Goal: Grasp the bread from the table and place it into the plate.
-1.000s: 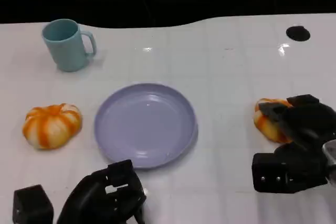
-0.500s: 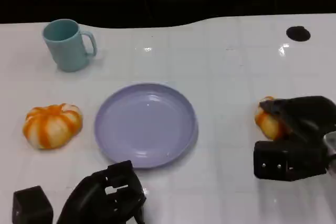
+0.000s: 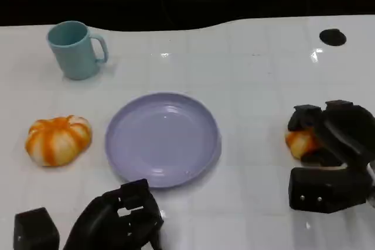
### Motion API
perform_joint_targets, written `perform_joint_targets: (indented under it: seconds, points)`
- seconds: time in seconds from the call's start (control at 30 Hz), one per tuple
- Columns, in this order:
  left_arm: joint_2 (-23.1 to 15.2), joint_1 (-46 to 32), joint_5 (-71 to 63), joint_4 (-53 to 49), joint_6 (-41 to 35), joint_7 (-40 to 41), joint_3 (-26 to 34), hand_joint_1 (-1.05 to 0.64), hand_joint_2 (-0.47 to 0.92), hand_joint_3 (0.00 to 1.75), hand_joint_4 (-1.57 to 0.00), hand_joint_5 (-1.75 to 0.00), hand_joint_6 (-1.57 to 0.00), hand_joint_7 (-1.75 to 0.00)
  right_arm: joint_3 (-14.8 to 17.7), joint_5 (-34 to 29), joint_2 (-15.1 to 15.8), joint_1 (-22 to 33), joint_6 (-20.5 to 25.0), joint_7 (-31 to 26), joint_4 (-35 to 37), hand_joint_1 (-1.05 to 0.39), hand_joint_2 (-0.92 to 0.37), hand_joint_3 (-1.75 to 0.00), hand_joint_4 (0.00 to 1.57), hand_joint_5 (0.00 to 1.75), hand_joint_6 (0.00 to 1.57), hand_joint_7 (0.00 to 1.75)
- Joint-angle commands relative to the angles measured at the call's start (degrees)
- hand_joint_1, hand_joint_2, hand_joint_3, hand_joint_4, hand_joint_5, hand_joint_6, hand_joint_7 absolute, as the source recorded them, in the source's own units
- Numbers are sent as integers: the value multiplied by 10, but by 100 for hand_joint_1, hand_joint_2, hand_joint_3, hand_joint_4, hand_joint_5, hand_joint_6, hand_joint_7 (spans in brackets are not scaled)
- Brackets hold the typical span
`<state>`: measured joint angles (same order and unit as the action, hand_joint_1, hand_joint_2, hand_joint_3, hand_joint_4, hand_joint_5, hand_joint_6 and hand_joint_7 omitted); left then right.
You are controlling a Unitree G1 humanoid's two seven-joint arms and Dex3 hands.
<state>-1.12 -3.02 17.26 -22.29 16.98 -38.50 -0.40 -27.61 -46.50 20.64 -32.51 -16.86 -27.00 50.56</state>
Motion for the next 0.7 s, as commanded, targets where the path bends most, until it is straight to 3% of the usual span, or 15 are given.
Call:
perform_joint_targets:
  seconds: [0.03,0.1,0.27,0.5,0.7]
  points:
    - [-3,-3,-1,-2,4,4,3,-59,70,59,-78,-175,-76,-142,3,8,-1,3,-17,-21,-17,-12,-84,-29,84,175,79,140]
    - [-4,-6,-2,1,6,3,3,-59,71,59,-78,-175,-76,-142,3,8,-1,7,-37,-41,-30,-12,-82,-30,86,175,83,137]
    - [-4,-19,0,18,-2,5,2,-58,71,59,-77,-175,-75,-142,4,9,-5,22,-68,-53,-86,-10,-49,-96,93,175,81,155]
    - [-7,-29,-2,33,-10,9,0,-58,71,59,-77,-175,-75,-142,5,23,-26,34,-72,1,-172,-16,-42,-113,96,175,81,153]
    - [-8,-29,0,36,-12,8,1,-60,70,59,-78,-175,-75,-143,4,41,-61,21,-89,35,-189,-15,-30,-132,99,175,88,143]
